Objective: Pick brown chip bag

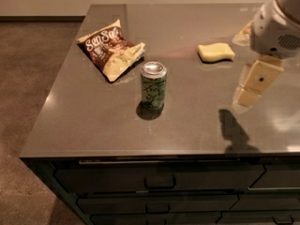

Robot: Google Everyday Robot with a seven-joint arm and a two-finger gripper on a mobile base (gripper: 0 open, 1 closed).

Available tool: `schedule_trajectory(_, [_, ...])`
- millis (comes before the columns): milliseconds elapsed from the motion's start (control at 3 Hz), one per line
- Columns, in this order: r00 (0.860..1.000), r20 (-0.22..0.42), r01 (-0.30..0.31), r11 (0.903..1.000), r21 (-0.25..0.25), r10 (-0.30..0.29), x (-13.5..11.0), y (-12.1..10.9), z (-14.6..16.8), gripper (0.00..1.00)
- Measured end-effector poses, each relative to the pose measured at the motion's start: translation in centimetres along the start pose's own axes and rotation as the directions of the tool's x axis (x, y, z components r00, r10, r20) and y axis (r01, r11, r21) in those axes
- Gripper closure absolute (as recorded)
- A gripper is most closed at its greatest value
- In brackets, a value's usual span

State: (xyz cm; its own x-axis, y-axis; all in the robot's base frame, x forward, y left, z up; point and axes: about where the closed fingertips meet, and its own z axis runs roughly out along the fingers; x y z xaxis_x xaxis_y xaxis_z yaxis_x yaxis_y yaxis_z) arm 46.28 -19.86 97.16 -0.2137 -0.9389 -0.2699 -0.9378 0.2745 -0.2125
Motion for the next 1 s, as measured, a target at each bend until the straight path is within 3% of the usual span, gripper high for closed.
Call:
schedule_trajectory(667, [0.993,0.113,-0.022,0.9993,-0.032,0.025,-6.4,-6.0,4.0,0.0])
schedule_trajectory(1000, [0.993,0.118,0.004,1.0,-0.005,-0.003,-9.8,-9.5,6.2,0.0])
